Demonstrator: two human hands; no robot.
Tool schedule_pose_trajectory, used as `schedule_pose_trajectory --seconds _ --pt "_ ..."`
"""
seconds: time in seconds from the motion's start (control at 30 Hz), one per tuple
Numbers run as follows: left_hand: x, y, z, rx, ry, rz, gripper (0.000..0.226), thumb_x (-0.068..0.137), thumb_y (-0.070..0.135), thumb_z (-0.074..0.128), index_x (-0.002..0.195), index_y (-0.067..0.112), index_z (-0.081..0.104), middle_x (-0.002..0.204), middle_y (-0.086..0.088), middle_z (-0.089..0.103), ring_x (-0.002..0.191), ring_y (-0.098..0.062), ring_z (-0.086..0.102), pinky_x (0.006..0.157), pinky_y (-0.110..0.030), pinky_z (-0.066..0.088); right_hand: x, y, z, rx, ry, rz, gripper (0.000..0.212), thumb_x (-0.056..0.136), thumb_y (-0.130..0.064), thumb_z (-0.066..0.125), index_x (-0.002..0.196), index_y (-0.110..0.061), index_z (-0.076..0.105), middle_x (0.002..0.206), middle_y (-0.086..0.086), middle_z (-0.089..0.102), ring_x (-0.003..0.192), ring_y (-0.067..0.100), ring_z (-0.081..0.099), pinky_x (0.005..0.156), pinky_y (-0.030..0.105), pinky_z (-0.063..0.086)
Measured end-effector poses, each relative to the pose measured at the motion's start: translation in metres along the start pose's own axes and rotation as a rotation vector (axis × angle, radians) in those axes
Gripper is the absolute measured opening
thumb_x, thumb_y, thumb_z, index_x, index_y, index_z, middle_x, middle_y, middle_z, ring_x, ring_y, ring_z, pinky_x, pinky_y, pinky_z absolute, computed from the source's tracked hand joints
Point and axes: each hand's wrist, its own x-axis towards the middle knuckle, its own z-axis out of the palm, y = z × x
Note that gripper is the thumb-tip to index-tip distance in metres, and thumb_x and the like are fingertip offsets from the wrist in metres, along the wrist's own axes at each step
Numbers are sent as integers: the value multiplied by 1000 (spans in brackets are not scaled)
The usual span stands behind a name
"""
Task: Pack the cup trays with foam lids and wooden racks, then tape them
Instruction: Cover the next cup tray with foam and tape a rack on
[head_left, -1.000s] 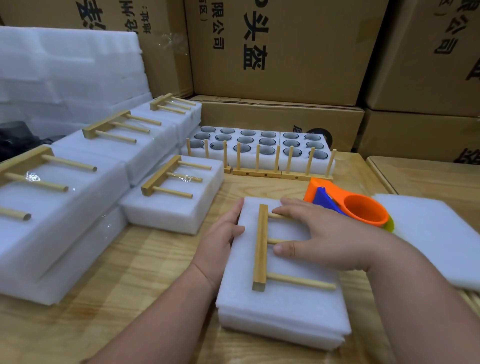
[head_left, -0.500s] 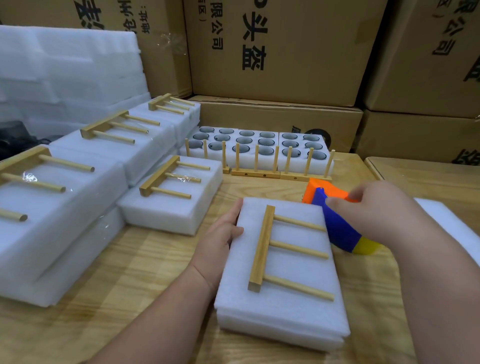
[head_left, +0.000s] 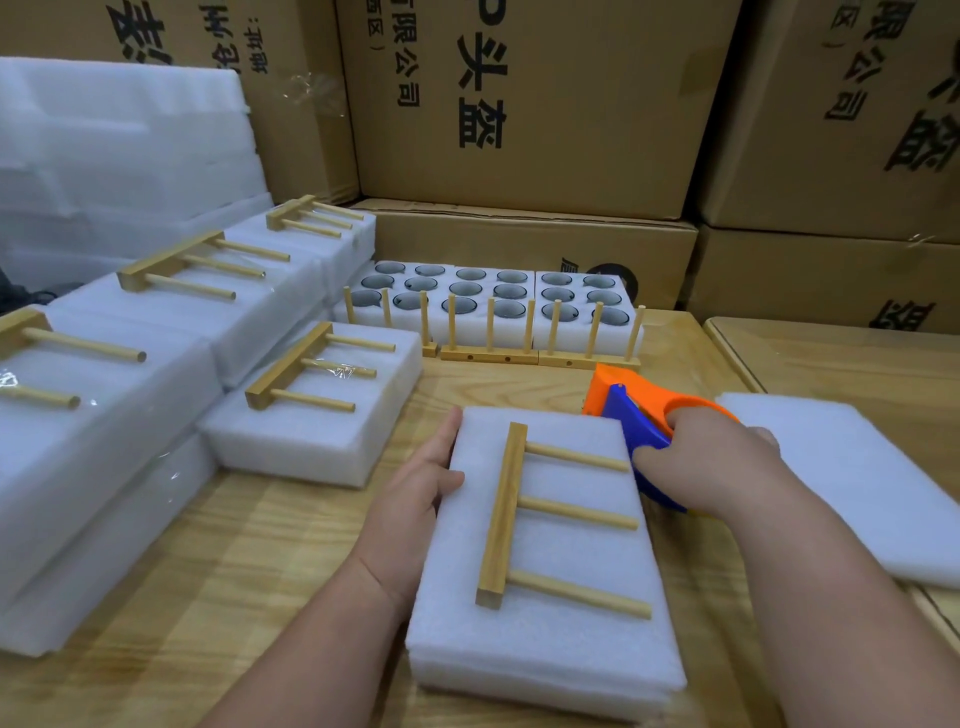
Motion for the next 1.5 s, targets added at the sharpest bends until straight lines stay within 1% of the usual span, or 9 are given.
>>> schedule_pose_trajectory --seconds 0.3,0.47,0.7,0.97,1.13,1.2,1.27,1.33,1.5 --pt "-2 -1 0 6 -45 30 63 93 -4 27 141 26 55 116 13 75 99 -6 73 68 -21 58 -5 3 -4 93 138 74 35 86 -55 66 77 -23 51 76 -2 58 72 21 55 71 36 42" --pt "-5 10 2 99 -79 63 54 95 9 42 140 36 57 124 19 71 110 -5 70 77 -23 58 -12 10 -33 891 342 90 42 72 -52 77 75 -11 69 71 7 68 63 24 60 57 33 42" --pt "-12 60 36 847 -85 650 73 74 67 68 143 62 42 160 35 25 148 16 4 119 -26 17 -20 -15 -49 1991 -68 -151 33 84 -30 71 111 -13 79 114 11 76 103 23 74 92 39 59" --pt "-37 84 53 1151 -85 643 86 81 69 60 156 47 25 163 34 7 144 20 -14 121 -17 7 -32 -38 -43 2138 -223 -184 45 85 -30 66 124 -10 73 120 14 74 107 27 72 96 47 57" --pt "-77 55 67 1567 -309 488 81 81 74 40 142 73 -13 162 34 -17 149 4 -26 122 -21 -4 -26 -31 -44 2148 -128 -167 32 87 -30 66 111 -13 80 115 13 76 108 26 72 99 45 56" --pt "-91 35 68 1772 -481 549 50 96 54 7 139 76 -3 166 26 3 157 -16 3 123 -35 25 -23 -26 -46 2160 -78 -163 27 89 -30 66 105 -15 82 110 11 77 102 23 74 96 43 57" --pt "-100 33 67 1928 -486 421 61 104 44 -7 135 72 37 148 19 53 132 -14 57 89 -35 60 -22 -21 -48 2180 -29 -161 23 92 -29 66 98 -16 83 104 10 78 95 21 76 91 41 59" --pt "-100 27 60 2026 -468 475 63 105 45 -6 132 69 45 138 21 62 122 -11 65 81 -30 61 -21 -17 -49 2192 15 -164 22 94 -29 65 95 -18 84 103 9 78 93 21 76 87 40 60" --pt "-87 35 62 1898 -766 489 52 91 58 3 141 72 4 160 31 -22 152 -9 -25 120 -45 -16 -22 -13 -51 2189 49 -175 19 93 -31 67 92 -21 84 105 8 78 94 21 75 84 40 60"
